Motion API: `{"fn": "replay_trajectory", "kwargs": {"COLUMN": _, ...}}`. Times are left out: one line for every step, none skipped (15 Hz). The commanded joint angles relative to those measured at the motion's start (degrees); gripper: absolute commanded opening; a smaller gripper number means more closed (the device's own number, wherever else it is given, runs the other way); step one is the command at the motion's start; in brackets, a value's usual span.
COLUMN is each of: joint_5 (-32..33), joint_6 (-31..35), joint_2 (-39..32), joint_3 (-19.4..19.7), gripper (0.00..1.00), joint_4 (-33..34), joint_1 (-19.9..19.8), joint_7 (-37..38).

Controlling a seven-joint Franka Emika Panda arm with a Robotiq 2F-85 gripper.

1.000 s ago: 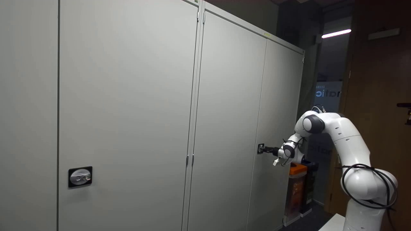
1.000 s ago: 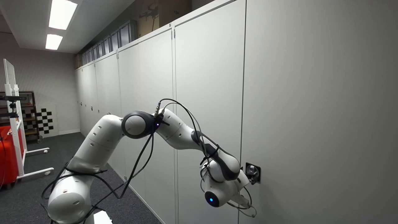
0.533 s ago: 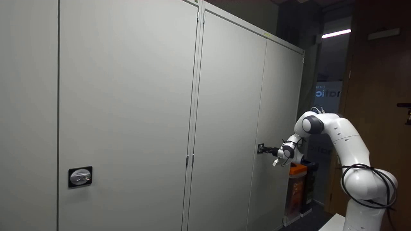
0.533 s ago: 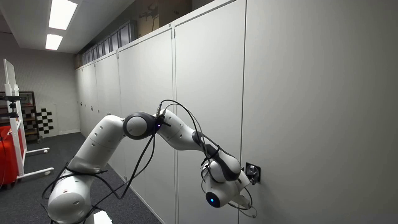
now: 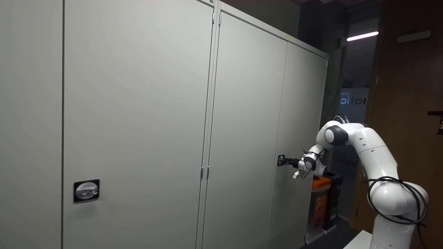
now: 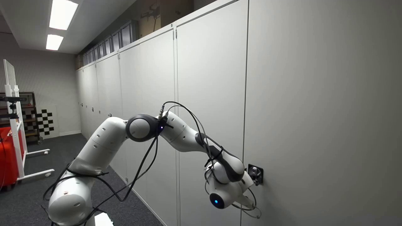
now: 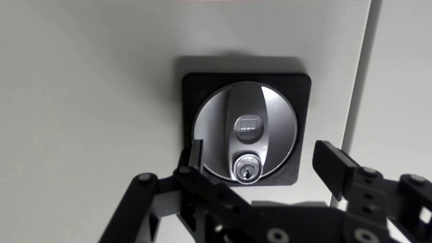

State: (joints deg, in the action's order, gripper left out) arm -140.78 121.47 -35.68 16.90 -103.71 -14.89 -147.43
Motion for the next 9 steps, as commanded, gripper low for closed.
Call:
{"fn": "replay_trajectory", "kwargs": {"joint_5": -1.0, "joint_6": -0.6, "joint_2": -0.9, "joint_3": 0.1, "gripper": 0.61, "joint_4": 2.2, "joint_1": 0.2, "joint_7": -1.4}}
{"fn": "replay_trajectory", "kwargs": {"joint_5": -1.0, "joint_6": -0.6, "joint_2": -0.9, "joint_3": 0.1, "gripper": 0.53, "joint_4": 2.2, "joint_1": 0.3, "joint_7": -1.5}}
{"fn": "replay_trajectory", "kwargs": {"joint_5": -0.9, "joint_6": -0.5, "joint_2": -0.9, "joint_3": 0.1, "gripper": 0.45, "joint_4": 2.1, "joint_1": 0.3, "joint_7": -1.4}}
{"fn": "replay_trajectory", "kwargs": {"joint_5": -0.8, "joint_6": -0.5, "joint_2": -1.0, "joint_3": 0.1, "gripper": 0.36, "joint_4": 2.0, "joint_1": 0.3, "joint_7": -1.5}}
{"fn": "replay_trajectory", "kwargs": {"joint_5": -0.8, "joint_6": -0.5, "joint_2": -1.0, "joint_3": 0.1, "gripper": 0.34, "joint_4": 1.9, "joint_1": 0.4, "joint_7": -1.5}}
{"fn": "replay_trajectory", "kwargs": {"joint_5": -0.8, "joint_6": -0.5, "joint_2": -1.0, "joint_3": 0.2, "gripper": 0.34, "joint_4": 2.0, "joint_1": 0.3, "joint_7": -1.5}}
{"fn": "replay_trajectory", "kwargs": {"joint_5": -0.8, "joint_6": -0.4, "joint_2": -1.0, "joint_3": 0.2, "gripper": 0.31, "joint_4": 2.0, "joint_1": 0.2, "joint_7": -1.5}}
{"fn": "replay_trajectory", "kwargs": {"joint_5": -0.8, "joint_6": -0.4, "joint_2": -1.1, "joint_3": 0.2, "gripper": 0.3, "joint_4": 2.1, "joint_1": 0.2, "joint_7": -1.5}}
{"fn": "replay_trajectory", "kwargs": {"joint_5": -0.8, "joint_6": -0.4, "joint_2": -1.0, "joint_3": 0.2, "gripper": 0.31, "joint_4": 2.0, "joint_1": 0.2, "joint_7": -1.5}}
